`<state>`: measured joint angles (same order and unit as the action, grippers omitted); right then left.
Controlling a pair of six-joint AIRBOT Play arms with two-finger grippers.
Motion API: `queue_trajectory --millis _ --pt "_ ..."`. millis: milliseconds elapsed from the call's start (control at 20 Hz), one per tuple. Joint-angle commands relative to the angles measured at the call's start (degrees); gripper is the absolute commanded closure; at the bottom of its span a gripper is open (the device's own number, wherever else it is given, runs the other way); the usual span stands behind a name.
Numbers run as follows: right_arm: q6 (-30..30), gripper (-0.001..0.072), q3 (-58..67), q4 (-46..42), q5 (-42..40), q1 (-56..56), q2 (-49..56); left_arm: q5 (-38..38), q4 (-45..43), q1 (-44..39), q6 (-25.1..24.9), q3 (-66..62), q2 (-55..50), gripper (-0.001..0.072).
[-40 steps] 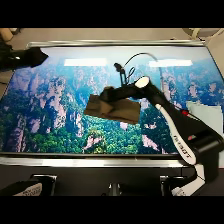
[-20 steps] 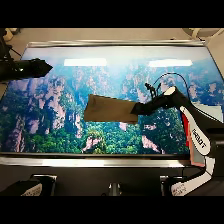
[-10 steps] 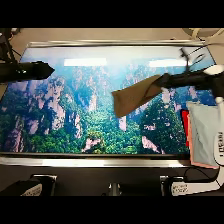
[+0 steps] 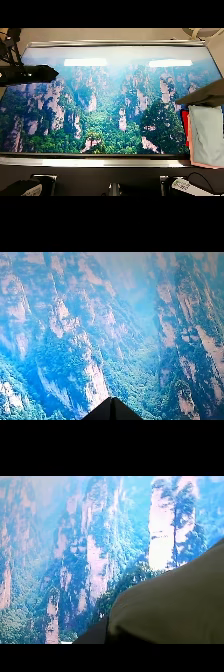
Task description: Fold the shirts.
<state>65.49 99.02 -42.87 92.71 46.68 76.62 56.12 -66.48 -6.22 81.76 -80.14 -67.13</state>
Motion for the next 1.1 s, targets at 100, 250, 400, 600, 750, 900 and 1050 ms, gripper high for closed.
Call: queue_trajectory --millis 100,250,400,600,750,900,1050 --pt "2.9 0.0697 0.4 -6.7 7.8 12.3 -5.3 -0.4 0.0 -0.8 -2.2 0.0 0.0 0.0686" --pt "0.8 0.0696 -0.3 -21.8 13.3 13.8 -7.8 -0.7 0.0 -0.8 -2.3 0.0 0.0 0.0687" --pt "0.9 0.0696 -11.1 -31.4 13.3 13.7 -13.6 -1.9 0.0 -0.9 -2.3 0.0 0.0 0.0686" --pt "-0.8 0.0695 -38.6 -39.1 12.9 13.7 -22.9 -1.6 0.4 -1.3 -2.3 0.0 0.1 0.0686" --pt "-3.5 0.0063 -46.8 -46.8 6.5 13.7 -24.8 0.9 0.4 -1.7 -2.3 -0.2 0.1 0.0686" --pt "-6.0 0.0008 -36.9 -47.2 -5.1 13.7 -24.4 4.5 0.2 -0.7 -3.9 -2.3 0.5 0.0686" --pt "-11.4 0.0039 -20.9 -37.4 -26.1 10.3 -24.4 0.7 -2.1 1.1 -3.8 -8.2 -0.1 0.0687"
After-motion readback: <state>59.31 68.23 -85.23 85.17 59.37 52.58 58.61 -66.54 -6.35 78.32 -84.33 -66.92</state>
